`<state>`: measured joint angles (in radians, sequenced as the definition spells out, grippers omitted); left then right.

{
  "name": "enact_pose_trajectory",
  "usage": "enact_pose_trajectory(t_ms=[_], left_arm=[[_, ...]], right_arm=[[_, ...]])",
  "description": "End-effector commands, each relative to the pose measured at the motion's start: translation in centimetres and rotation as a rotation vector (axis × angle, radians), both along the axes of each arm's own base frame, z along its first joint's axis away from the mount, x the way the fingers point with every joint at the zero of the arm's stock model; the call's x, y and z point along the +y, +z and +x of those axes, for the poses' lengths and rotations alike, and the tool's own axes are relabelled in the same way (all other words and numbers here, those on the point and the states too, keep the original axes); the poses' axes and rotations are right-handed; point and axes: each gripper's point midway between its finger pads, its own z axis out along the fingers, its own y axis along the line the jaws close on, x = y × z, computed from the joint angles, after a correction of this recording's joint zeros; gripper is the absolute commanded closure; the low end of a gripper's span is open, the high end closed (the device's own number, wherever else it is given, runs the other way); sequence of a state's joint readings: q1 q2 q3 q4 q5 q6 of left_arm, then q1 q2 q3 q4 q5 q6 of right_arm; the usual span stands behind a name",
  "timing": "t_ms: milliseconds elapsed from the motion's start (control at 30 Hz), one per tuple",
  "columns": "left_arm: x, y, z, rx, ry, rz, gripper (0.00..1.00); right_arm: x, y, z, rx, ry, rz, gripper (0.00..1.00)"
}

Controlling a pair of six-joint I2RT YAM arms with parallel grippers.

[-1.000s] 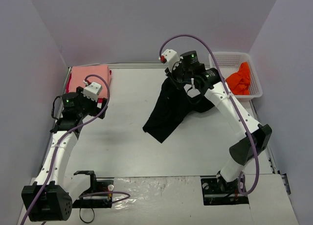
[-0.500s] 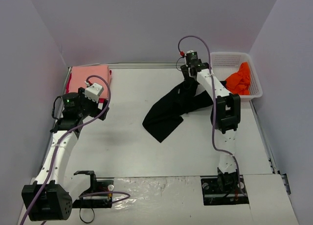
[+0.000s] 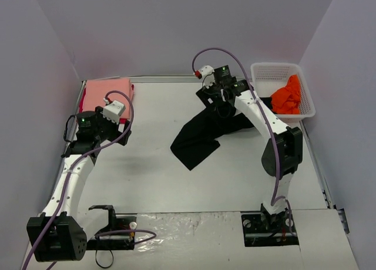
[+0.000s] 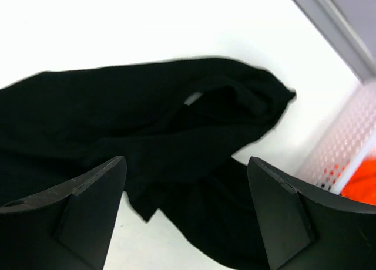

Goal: Fold and stack the t-shirts
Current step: Move the tshirt to the center of the board, then flatten out the tshirt

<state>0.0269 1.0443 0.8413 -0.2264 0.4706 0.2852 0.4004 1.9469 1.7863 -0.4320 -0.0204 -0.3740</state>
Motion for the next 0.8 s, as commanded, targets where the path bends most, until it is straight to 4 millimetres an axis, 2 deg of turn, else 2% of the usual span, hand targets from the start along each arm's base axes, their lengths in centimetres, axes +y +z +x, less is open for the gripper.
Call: enact_pose_trajectory(t_ms=[0, 67, 100, 167, 200, 267, 367, 467, 500, 600, 767], left_arm=[[0.2, 1.2, 0.4, -0.030, -0.004, 0.014, 0.09], [0.2, 1.2, 0.4, -0.029, -0.006, 0.014, 0.09], [0.2, 1.1, 0.3, -0.027, -0.006, 0.015, 0.09], [0.3, 1.2, 0.2, -0.029, -0.005, 0.018, 0.09], [0.3, 1.3, 0.2, -0.028, -0.004, 0.020, 0.09], [0.5, 1.3, 0.1, -0.028, 0.003, 0.022, 0.09], [0.7, 1.4, 0.1, -0.028, 0.008, 0.021, 0.09], [0.8, 1.2, 0.1, -0.022, 0.013, 0.016, 0.09], [0.9, 1.2, 0.1, -0.021, 0.014, 0.017, 0.09], [0.9, 1.1, 0.2, -0.019, 0.014, 0.019, 0.09], [1.0, 1.2, 0.2, -0.021, 0.014, 0.019, 0.09]], right_arm=[[1.8, 0.7, -2.2, 0.017, 0.185, 0.013, 0.20], [2.4, 0.0, -2.2, 0.032, 0.205, 0.014, 0.20], [3.0, -1.2, -2.2, 0.062, 0.229, 0.019, 0.21], [3.9, -2.0, -2.5, 0.094, 0.264, 0.014, 0.21], [4.3, -3.3, -2.7, 0.123, 0.288, -0.001, 0.21], [5.5, -4.2, -3.8, 0.163, 0.348, -0.011, 0.21], [6.2, -6.0, -5.5, 0.206, 0.413, -0.062, 0.21], [7.3, -6.6, -7.5, 0.219, 0.477, -0.097, 0.21], [8.2, -6.3, -8.3, 0.209, 0.506, -0.104, 0.21], [8.6, -7.0, -10.0, 0.220, 0.545, -0.158, 0.21], [7.6, -9.3, -10.5, 0.243, 0.532, -0.263, 0.23]])
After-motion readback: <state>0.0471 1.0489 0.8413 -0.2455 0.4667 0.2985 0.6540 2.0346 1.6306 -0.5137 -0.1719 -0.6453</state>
